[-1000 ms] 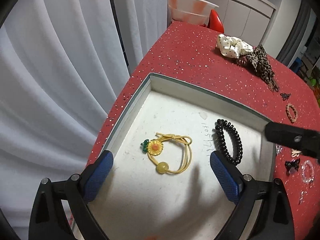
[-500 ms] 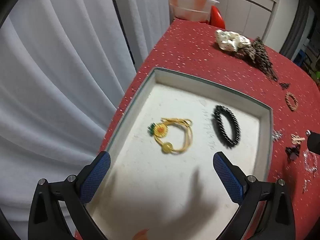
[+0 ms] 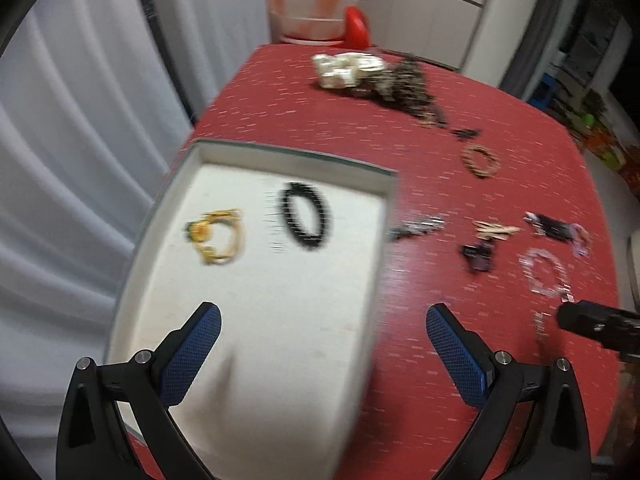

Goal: Organize jewelry
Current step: 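Grasp the black claw clip with left tool while right tool grasps lilac beaded tie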

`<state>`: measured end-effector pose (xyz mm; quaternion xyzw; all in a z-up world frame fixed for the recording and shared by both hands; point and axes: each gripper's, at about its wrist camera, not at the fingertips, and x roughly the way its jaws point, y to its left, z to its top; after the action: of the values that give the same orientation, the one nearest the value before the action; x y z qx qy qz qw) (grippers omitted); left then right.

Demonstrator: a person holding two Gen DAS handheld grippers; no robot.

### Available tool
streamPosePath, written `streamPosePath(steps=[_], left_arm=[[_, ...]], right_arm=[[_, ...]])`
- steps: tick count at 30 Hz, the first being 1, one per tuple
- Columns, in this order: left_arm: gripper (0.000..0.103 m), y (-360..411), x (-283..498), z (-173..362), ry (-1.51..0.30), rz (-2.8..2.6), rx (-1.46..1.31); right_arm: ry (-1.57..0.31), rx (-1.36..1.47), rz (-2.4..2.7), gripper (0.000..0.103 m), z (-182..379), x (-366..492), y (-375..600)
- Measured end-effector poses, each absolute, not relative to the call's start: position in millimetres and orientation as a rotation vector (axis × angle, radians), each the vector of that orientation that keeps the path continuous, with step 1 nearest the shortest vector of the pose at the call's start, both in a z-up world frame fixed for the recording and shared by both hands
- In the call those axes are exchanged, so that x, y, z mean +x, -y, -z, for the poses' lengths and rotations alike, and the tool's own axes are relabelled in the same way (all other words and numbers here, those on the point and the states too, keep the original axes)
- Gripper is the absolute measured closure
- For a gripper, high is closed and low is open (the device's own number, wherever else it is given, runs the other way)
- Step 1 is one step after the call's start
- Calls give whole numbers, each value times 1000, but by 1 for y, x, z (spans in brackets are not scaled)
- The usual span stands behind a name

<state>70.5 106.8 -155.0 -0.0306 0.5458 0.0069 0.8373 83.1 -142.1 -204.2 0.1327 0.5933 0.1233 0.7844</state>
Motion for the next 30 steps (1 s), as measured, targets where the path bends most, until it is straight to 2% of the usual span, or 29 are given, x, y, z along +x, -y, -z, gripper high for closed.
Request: streamPosePath(steps=[13, 30], left_arm=[[0, -15, 72, 162, -1251, 116, -130], [0, 3, 120, 200, -1284, -61, -260]], right_arm=[[-1311, 328, -60, 15, 222, 58, 238], [-1272, 210, 53, 15, 237, 98, 302]])
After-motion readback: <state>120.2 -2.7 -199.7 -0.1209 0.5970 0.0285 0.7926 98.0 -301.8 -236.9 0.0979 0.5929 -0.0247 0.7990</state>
